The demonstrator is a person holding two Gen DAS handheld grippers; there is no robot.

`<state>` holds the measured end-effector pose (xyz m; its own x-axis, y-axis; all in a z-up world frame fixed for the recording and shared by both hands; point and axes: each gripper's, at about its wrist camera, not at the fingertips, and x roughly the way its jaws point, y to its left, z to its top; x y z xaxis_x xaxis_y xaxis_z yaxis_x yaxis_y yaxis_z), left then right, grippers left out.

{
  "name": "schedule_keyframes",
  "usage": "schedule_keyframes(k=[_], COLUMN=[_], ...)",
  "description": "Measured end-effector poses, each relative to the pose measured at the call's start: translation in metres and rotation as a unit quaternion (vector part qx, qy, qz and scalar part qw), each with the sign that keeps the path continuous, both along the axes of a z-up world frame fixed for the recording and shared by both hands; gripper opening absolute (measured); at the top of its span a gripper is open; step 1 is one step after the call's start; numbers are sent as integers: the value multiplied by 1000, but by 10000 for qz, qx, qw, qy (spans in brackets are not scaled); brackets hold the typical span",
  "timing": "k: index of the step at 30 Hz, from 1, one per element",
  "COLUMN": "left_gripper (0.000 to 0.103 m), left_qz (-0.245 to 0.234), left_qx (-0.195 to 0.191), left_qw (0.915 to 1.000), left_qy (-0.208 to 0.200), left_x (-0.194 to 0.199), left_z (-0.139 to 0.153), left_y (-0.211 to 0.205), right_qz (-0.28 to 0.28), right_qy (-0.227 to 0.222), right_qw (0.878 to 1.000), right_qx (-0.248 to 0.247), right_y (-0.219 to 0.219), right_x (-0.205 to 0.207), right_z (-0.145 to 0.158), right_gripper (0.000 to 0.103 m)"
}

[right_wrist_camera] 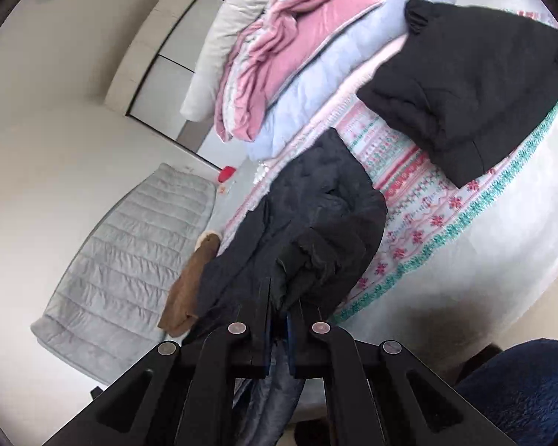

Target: Fold large clothes

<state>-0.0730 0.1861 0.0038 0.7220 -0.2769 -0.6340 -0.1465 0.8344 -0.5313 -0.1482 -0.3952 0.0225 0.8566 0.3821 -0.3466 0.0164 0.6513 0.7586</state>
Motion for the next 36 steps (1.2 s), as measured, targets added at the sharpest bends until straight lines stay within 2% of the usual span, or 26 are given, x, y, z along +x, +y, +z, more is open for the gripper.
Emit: schedule_keyframes(k=[3,7,14,20,23,26,30,34,36], left_gripper=[7,7,7,7,7,7,7,8,8], left_qz=[6,-16,127,189,183,247,534,860,905], left_qx=[45,101,-138,-191,-136,-252,-845,-1089,-1087], left_qw=[9997,9991,9990,9988,9987,9986,9949,9903,9895], left_qy=[-242,-421,-414,-417,-463,-389,-130,90,285], left_x=[-10,-3,30,78,111,155,234,311,350], left_z=[14,29,40,61,75,85,87,67,45], left_y=[-1,-2,4,2,-4,-7,-7,-7,-8], right_qz=[23,6,49,-25,-59,-134,-275,-455,-507], right_qy=[-284,-450,-517,-544,-513,-459,-274,144,462], right_qw=[9995,9989,9983,9972,9966,9958,9955,9950,9940], right_qx=[-149,-137,268,515,648,782,863,873,847], right_y=[4,2,-1,-9,-13,-17,-20,-25,-29], right_x=[-4,7,46,93,126,161,228,316,363], right_z=[19,36,49,60,65,72,82,80,65], right_gripper=[5,5,5,5,5,5,6,6,6])
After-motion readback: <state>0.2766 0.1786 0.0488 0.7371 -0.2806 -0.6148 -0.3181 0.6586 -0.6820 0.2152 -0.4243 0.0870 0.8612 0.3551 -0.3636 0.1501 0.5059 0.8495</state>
